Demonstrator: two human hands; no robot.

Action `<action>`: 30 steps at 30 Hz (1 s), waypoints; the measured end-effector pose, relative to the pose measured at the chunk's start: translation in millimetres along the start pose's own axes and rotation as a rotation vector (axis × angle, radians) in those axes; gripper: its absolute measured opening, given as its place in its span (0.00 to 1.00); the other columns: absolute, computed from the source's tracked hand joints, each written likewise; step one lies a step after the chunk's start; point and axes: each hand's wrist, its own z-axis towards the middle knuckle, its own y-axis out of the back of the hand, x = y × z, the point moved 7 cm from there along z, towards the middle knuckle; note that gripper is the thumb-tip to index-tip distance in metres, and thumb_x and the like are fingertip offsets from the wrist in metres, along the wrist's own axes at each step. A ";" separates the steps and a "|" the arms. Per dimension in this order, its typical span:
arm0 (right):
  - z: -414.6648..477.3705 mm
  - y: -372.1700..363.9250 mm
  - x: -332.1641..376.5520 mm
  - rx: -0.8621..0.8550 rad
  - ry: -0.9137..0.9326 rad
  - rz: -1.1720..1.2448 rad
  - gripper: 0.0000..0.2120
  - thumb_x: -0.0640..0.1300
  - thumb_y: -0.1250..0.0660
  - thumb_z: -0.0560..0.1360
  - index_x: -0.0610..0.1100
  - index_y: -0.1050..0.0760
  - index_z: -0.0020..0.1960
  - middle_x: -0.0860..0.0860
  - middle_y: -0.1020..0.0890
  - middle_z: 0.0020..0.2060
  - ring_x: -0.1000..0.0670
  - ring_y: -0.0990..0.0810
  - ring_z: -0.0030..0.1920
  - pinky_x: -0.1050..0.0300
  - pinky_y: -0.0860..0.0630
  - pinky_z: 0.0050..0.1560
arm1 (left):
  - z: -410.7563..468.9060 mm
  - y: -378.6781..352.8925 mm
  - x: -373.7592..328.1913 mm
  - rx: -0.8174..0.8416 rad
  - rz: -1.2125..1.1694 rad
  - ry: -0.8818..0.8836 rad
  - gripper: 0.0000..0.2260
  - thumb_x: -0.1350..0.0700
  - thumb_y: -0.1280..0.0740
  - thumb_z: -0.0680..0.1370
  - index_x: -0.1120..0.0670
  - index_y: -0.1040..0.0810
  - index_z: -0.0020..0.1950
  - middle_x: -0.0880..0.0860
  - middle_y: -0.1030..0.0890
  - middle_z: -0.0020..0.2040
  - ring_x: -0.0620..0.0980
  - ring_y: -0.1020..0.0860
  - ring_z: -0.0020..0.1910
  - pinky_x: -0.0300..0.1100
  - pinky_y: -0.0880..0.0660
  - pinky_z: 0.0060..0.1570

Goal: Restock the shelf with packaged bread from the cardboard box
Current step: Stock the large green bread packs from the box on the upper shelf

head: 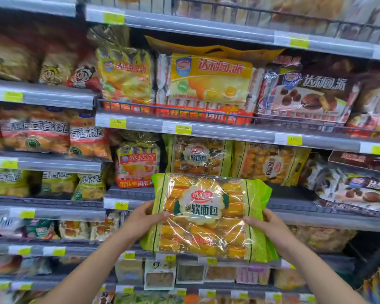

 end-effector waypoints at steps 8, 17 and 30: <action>58.8 -13.1 33.7 0.002 0.066 0.019 0.52 0.59 0.22 0.66 0.41 0.44 0.80 0.46 0.37 0.78 0.43 0.36 0.76 0.45 0.37 0.73 | 49.1 22.2 -31.0 -0.096 0.149 -0.080 0.38 0.35 0.25 0.69 0.48 0.30 0.75 0.46 0.26 0.71 0.50 0.26 0.68 0.55 0.30 0.70; 141.9 1.7 56.6 -0.063 0.155 -0.051 0.51 0.64 0.24 0.66 0.42 0.42 0.79 0.47 0.37 0.78 0.45 0.36 0.76 0.47 0.34 0.71 | 137.9 11.9 -59.6 -0.209 0.212 -0.126 0.38 0.46 0.27 0.76 0.55 0.41 0.80 0.54 0.37 0.79 0.56 0.36 0.76 0.52 0.35 0.72; 254.9 -9.7 24.8 -0.160 -0.023 -0.125 0.41 0.50 0.27 0.76 0.38 0.46 0.79 0.43 0.39 0.78 0.43 0.39 0.77 0.54 0.39 0.72 | 238.3 0.5 -33.5 -0.341 0.270 0.042 0.26 0.59 0.29 0.78 0.60 0.32 0.75 0.57 0.21 0.65 0.57 0.21 0.60 0.42 0.25 0.51</action>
